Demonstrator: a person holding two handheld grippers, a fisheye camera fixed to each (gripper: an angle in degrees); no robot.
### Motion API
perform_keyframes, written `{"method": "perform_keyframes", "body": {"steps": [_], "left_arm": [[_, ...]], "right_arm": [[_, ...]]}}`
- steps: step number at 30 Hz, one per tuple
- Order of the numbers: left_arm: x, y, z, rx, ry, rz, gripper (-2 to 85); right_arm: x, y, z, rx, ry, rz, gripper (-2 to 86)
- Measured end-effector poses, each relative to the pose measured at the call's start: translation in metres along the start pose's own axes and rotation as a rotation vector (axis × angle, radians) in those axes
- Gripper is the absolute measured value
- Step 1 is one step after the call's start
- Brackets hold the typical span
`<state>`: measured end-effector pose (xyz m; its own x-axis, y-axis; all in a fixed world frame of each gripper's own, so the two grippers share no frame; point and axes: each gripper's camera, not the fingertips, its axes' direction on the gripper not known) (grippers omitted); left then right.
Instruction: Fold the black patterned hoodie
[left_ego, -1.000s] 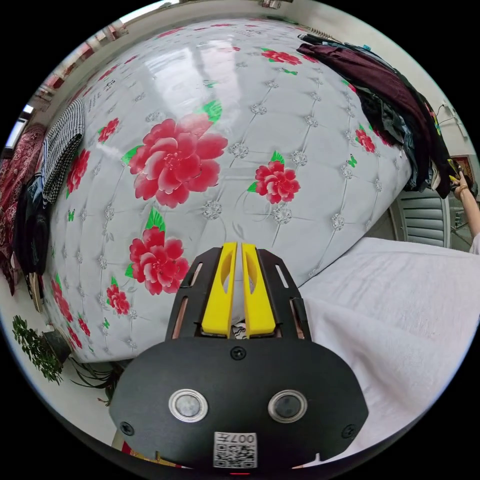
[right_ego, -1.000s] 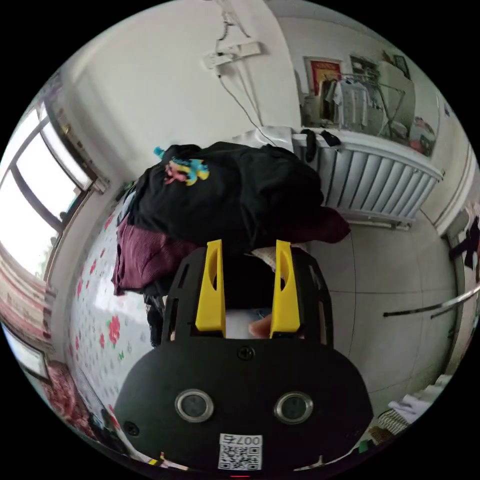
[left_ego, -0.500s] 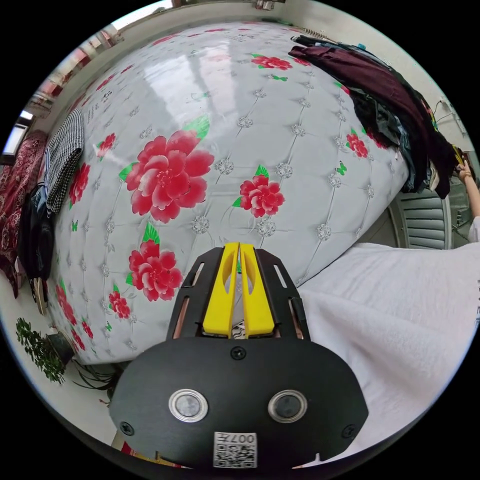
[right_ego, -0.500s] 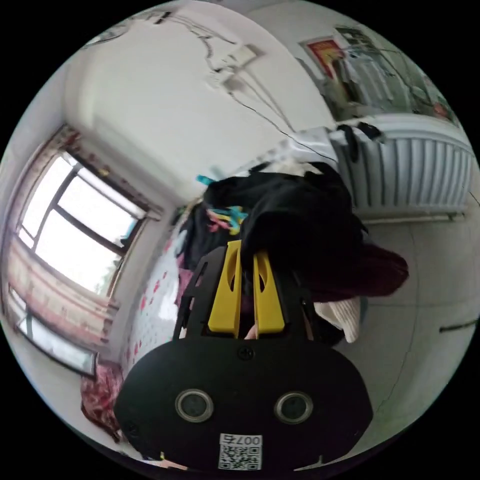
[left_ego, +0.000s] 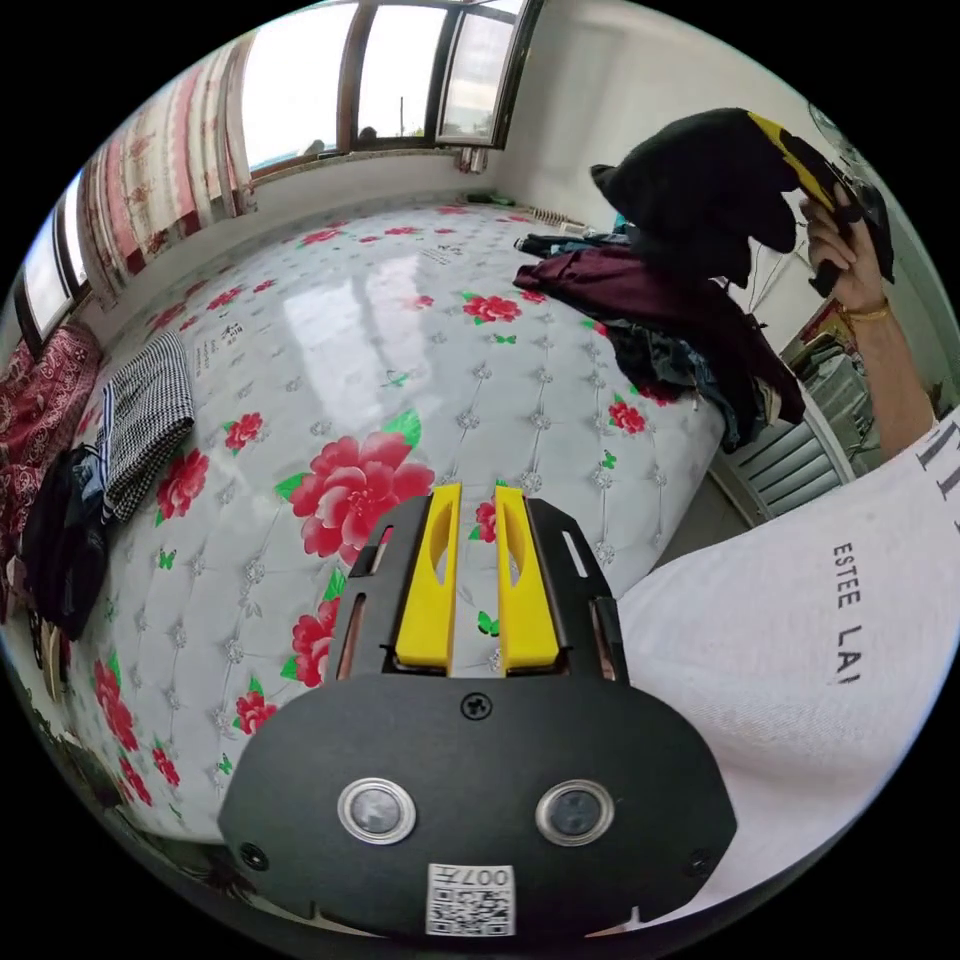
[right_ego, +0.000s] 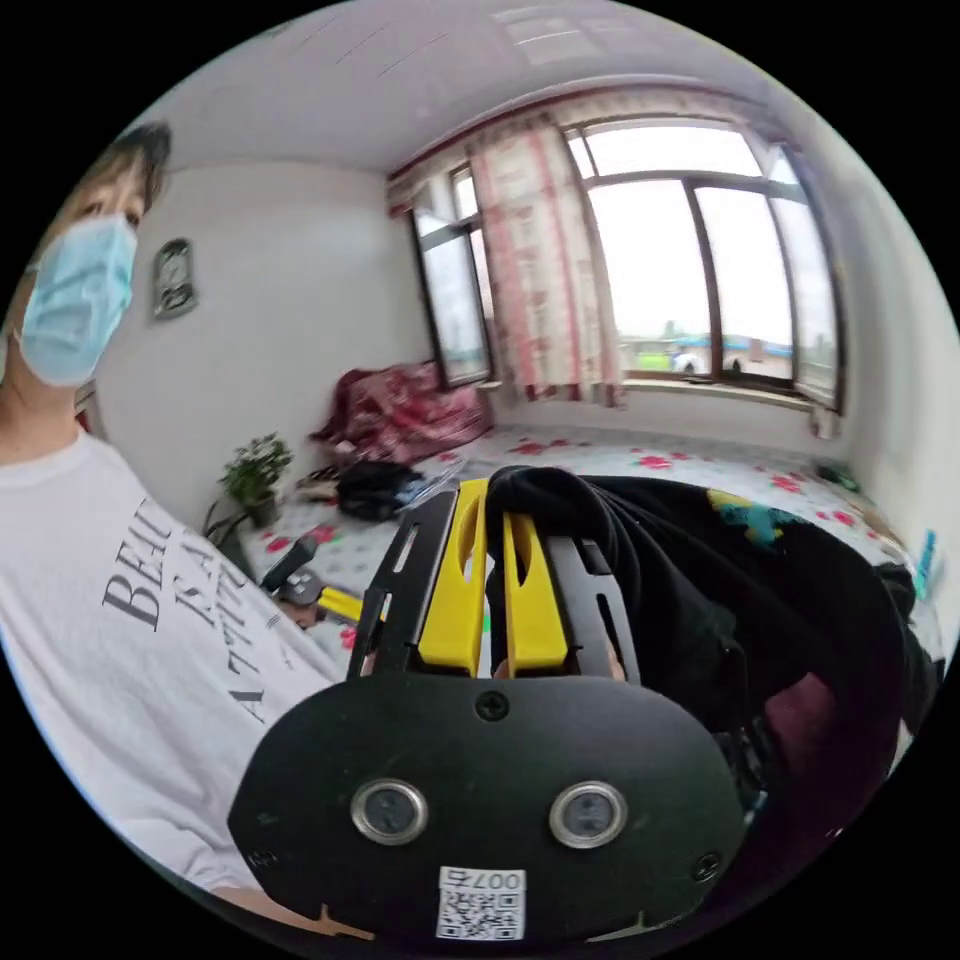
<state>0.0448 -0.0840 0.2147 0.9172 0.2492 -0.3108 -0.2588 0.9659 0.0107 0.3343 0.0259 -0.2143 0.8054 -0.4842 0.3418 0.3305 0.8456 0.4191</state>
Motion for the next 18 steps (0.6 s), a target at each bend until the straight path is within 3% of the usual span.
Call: {"method": "perform_keyframes", "body": {"steps": [4,7,9,11,13,18], "left_arm": [[-0.022,0.038,-0.011,-0.009,-0.003,-0.040,8.6],[-0.049,0.076,-0.008,-0.134,-0.029,-0.161,7.9],[-0.070,0.116,0.002,-0.282,-0.119,-0.249,7.4],[-0.084,0.146,-0.001,-0.316,-0.106,-0.303,7.2],[-0.097,0.172,-0.015,-0.284,-0.075,-0.374,7.4],[-0.128,0.217,-0.054,-0.154,0.036,-0.513,10.6]], "right_arm": [[-0.065,0.025,0.163,-0.259,-0.451,0.047,-0.3],[-0.112,0.043,0.239,-0.487,-0.532,-0.001,-0.1],[-0.125,0.036,0.243,-0.468,-0.503,-0.108,0.0],[-0.123,0.030,0.240,-0.409,-0.418,-0.140,0.2],[-0.105,0.033,0.246,-0.409,-0.242,-0.104,0.9],[-0.068,0.069,0.266,-0.504,-0.132,0.085,4.7]]}}
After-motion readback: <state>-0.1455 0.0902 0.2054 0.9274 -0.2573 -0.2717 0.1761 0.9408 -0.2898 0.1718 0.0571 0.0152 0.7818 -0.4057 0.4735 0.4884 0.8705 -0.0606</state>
